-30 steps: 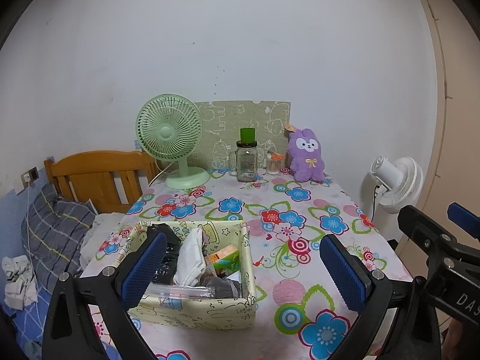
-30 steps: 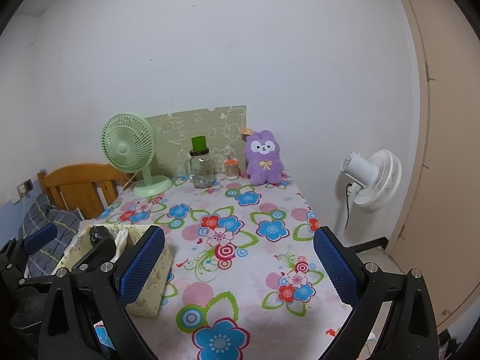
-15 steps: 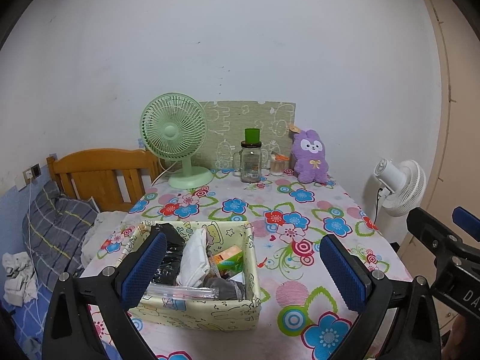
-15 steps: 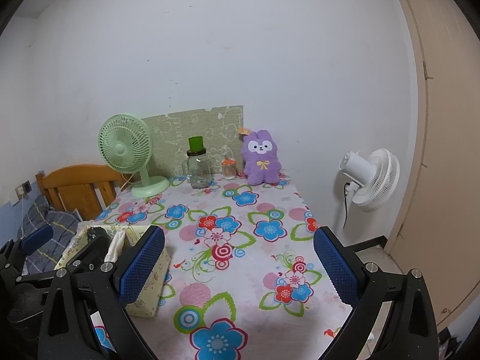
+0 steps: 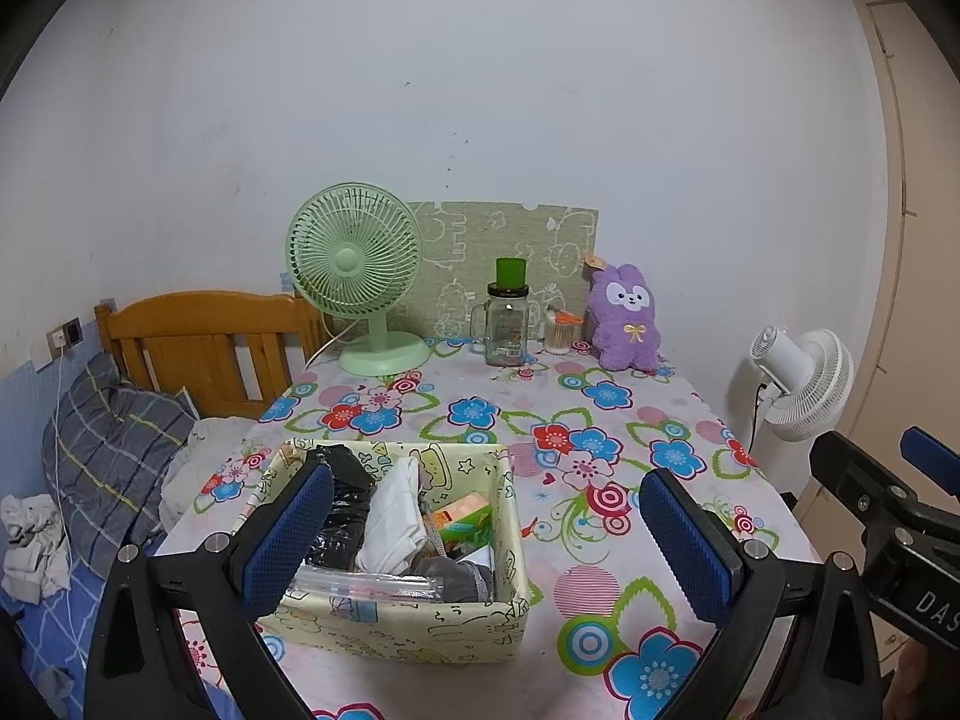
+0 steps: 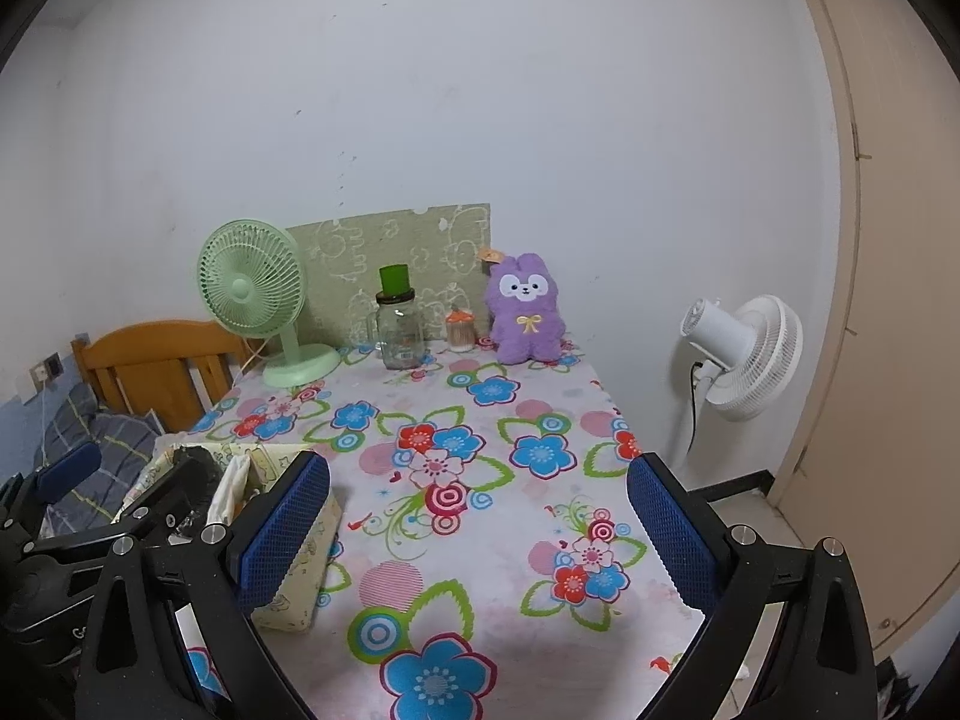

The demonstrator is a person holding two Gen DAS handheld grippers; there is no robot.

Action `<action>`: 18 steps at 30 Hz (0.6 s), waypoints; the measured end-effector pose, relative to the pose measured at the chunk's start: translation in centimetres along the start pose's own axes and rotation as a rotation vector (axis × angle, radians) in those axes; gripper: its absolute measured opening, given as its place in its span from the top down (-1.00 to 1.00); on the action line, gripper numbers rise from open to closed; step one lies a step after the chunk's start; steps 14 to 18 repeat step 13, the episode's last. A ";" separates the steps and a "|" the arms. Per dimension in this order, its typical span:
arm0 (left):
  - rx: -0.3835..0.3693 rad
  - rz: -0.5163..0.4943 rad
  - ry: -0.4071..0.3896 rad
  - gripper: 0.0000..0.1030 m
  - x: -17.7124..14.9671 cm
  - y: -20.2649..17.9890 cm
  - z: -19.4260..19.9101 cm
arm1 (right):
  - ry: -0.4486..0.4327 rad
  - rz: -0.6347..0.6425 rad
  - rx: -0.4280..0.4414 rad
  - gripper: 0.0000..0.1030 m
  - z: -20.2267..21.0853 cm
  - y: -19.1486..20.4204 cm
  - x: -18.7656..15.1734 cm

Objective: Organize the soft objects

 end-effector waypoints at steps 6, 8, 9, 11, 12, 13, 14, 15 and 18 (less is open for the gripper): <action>0.000 -0.001 0.002 -0.99 -0.1 0.0 0.0 | 0.001 -0.003 -0.003 -0.96 -0.1 0.0 0.0; 0.000 -0.001 0.002 -0.99 -0.1 0.0 0.0 | 0.002 -0.004 -0.004 -0.96 -0.1 -0.1 0.0; 0.002 -0.002 0.002 -0.99 -0.2 0.0 0.1 | 0.003 -0.005 -0.003 -0.96 -0.2 -0.1 -0.1; 0.002 -0.002 0.002 -0.99 -0.2 0.0 0.1 | 0.003 -0.006 -0.003 -0.96 -0.2 -0.1 -0.1; 0.001 -0.002 0.003 -0.99 -0.2 0.0 0.0 | 0.002 -0.005 -0.004 -0.96 -0.2 -0.1 0.0; 0.001 -0.001 0.003 -0.99 -0.2 0.0 0.1 | 0.002 -0.004 -0.005 -0.96 -0.2 -0.1 -0.1; 0.001 -0.001 0.003 -0.99 -0.2 0.0 0.1 | 0.002 -0.004 -0.005 -0.96 -0.2 -0.1 -0.1; 0.001 -0.001 0.003 -0.99 -0.2 0.0 0.1 | 0.002 -0.004 -0.005 -0.96 -0.2 -0.1 -0.1; 0.001 -0.001 0.003 -0.99 -0.2 0.0 0.1 | 0.002 -0.004 -0.005 -0.96 -0.2 -0.1 -0.1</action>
Point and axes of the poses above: each gripper's, at about its wrist camera, not at the fingertips, and z roughly against the way its jaws point, y to its left, x to its top, the point moved 5 cm from there along -z, roughly the way its jaws point, and after that the axes turned 5 degrees about z, right-handed, at the moved point
